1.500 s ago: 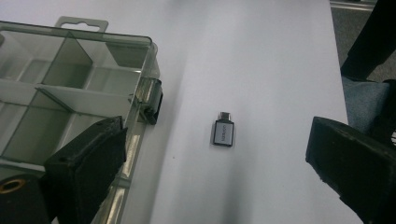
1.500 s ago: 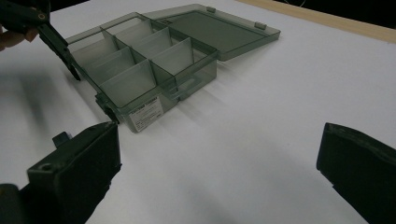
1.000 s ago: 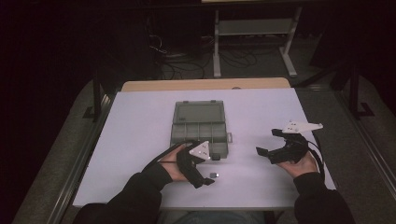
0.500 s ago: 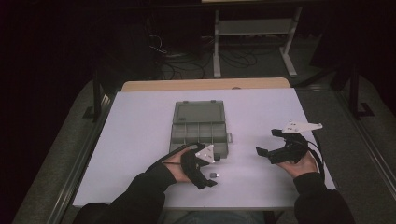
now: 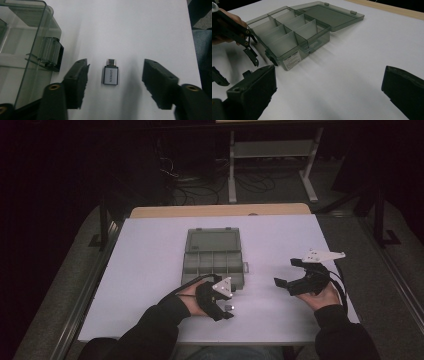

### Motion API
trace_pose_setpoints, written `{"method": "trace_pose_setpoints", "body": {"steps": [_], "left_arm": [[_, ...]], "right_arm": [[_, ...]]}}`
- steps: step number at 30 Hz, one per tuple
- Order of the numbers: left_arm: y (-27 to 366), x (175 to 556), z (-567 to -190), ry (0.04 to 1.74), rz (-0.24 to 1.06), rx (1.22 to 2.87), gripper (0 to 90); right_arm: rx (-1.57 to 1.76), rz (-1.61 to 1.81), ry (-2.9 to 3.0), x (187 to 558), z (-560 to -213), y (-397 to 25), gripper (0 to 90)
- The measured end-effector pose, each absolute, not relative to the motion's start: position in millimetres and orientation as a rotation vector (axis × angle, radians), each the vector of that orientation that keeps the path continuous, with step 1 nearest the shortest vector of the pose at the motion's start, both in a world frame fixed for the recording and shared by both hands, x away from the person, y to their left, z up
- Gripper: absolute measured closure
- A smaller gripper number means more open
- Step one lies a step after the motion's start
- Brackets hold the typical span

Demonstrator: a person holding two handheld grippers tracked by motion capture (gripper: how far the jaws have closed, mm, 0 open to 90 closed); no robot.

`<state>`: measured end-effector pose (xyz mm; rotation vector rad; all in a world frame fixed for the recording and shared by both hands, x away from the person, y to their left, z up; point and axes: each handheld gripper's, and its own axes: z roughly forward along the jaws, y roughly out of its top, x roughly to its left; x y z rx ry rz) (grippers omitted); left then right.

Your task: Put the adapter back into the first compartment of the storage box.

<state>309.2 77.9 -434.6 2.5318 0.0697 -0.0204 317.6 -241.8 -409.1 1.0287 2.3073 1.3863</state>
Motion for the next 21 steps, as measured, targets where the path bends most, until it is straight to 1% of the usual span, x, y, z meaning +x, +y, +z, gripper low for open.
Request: {"method": "trace_pose_setpoints", "body": {"steps": [3,10,19,21], "left_arm": [[77.0,309.1,-436.1,0.07,-0.015,2.546,46.0],[77.5,310.9,-436.4,0.085,0.0,2.542,53.0],[77.1,314.4,-435.1,0.123,0.017,2.547,74.1],[77.1,314.8,-435.0,0.123,0.003,2.545,75.9]], "right_arm": [[1.026,1.389,2.308,317.5,-409.0,-241.6,0.0],[1.02,1.384,2.314,317.7,-409.4,-240.9,0.0],[1.02,1.391,2.312,317.5,-409.1,-241.3,0.0],[1.021,1.393,2.311,317.3,-408.9,-241.4,0.0]]}}
